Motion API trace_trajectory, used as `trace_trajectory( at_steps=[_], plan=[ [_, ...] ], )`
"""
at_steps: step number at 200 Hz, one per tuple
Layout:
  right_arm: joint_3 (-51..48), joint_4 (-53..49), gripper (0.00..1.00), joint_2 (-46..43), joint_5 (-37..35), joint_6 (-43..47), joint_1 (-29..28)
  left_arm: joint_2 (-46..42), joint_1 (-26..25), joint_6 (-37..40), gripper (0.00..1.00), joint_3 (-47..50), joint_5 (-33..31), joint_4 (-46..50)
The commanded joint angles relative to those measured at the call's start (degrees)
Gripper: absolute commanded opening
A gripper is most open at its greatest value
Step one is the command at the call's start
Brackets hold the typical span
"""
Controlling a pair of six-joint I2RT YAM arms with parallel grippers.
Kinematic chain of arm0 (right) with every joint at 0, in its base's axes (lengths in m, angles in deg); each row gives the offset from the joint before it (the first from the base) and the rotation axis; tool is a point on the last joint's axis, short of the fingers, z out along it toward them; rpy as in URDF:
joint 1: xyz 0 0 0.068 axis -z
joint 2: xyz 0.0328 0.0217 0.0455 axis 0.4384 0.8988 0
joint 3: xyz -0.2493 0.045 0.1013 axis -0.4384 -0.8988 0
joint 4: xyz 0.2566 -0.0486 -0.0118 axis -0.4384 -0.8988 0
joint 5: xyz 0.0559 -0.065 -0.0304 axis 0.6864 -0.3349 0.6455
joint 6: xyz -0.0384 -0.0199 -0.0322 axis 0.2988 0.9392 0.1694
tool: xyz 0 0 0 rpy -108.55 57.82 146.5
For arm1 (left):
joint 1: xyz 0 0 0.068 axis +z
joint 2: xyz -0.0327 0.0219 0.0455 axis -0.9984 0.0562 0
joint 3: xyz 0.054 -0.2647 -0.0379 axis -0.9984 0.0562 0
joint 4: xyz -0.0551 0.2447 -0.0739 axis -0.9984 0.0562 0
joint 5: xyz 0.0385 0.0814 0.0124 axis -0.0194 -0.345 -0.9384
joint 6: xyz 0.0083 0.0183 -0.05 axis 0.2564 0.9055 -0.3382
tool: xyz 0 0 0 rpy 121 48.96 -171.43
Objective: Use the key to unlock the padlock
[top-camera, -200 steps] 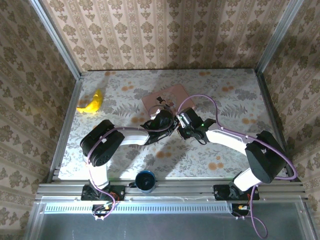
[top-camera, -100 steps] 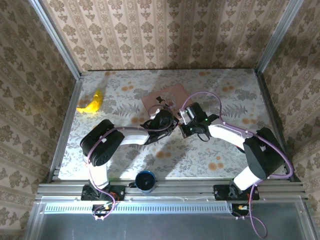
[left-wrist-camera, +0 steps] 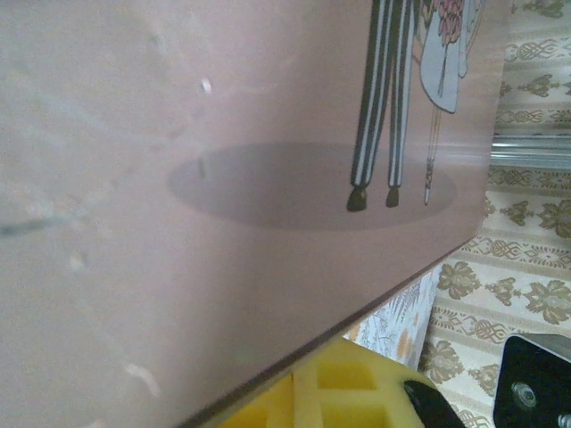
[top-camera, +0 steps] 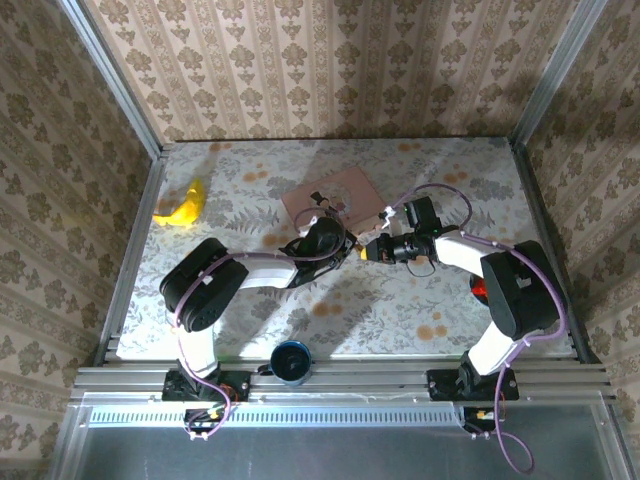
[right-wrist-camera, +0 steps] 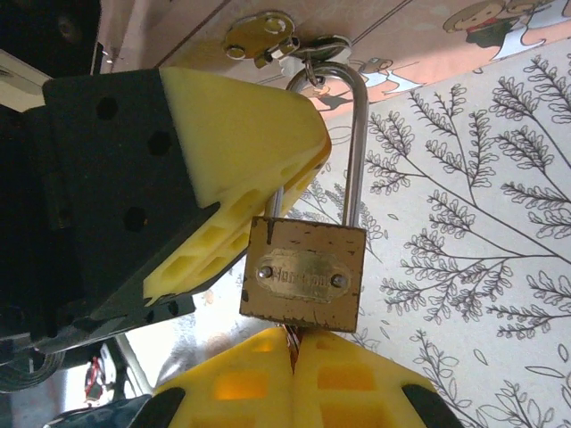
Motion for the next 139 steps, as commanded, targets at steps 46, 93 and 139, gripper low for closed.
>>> trace_trajectory(
  at_steps=[46,93,139],
  plan=[
    [-0.8,17.9,0.00,1.4,6.3,-14.4,2.6,0.8,-1.3,-5.0,0.18,2.0,7.8,-1.5],
    [0.0,13.9,0.00,2.1,3.6,-15.8,2.9,-1.0,-0.8,-5.1,0.40,3.9,7.4,-2.6],
    [0.0,13.8,0.00,3.0,5.2,-15.6,3.3,-5.1,-0.1,-2.6,0.87,6.2,4.5,-1.4]
  ],
)
